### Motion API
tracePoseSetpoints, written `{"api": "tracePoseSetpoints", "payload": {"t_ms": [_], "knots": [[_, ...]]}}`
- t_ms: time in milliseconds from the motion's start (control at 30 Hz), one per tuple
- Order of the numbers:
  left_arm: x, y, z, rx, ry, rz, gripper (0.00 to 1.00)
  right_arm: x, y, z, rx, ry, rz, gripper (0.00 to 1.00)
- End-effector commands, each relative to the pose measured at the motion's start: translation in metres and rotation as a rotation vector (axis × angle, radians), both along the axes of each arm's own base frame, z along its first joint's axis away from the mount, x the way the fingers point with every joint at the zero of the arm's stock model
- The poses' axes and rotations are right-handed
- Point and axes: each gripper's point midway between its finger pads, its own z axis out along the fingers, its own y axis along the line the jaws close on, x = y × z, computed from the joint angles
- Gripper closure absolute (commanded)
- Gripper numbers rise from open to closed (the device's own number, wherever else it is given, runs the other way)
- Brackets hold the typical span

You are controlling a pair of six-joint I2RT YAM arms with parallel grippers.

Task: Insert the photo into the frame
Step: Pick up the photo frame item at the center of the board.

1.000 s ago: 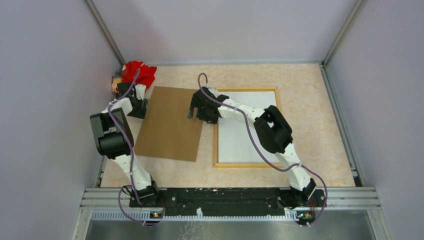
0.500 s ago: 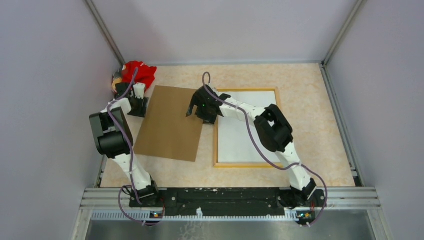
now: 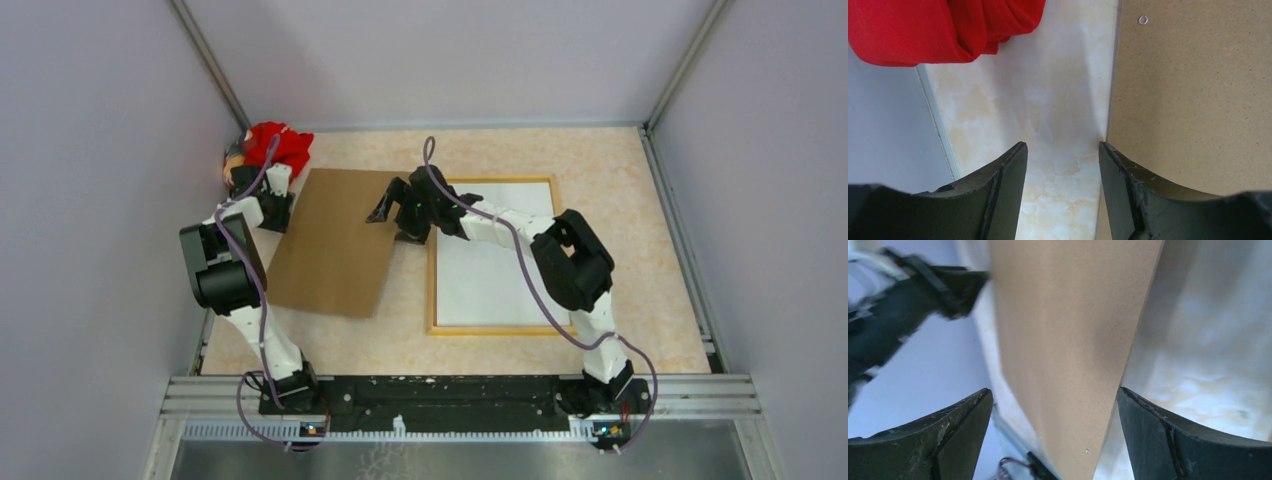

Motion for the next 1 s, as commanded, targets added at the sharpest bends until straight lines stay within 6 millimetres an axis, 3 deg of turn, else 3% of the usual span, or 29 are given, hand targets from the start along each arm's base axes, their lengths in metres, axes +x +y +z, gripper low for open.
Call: {"api": "tracePoseSetpoints", "payload": {"t_ms": [0, 100, 200, 500, 833, 967], "knots": [[-0.062, -0.054, -0.063, -0.2, 0.275, -0.077, 0.38, -0.018, 0.041, 0.203, 0.554, -0.348, 0.157, 0.08], [-0.061, -0.059, -0.058, -0.218, 0.267, -0.092, 0.38, -0.034, 0.038, 0.228, 0.669, -0.412, 0.208, 0.09], [-0.06, -0.065, -0.053, -0.226, 0.264, -0.111, 0.38, -0.039, 0.037, 0.233, 0.686, -0.433, 0.227, 0.09], [-0.061, -0.072, -0.047, -0.257, 0.258, -0.127, 0.38, -0.034, 0.045, 0.197, 0.614, -0.331, 0.221, 0.11], [-0.06, -0.083, -0.041, -0.313, 0.256, -0.143, 0.38, -0.017, 0.034, 0.162, 0.407, -0.313, 0.134, 0.17], [-0.062, -0.089, -0.037, -0.324, 0.251, -0.16, 0.38, -0.01, 0.031, 0.157, 0.367, -0.326, 0.111, 0.21]]}}
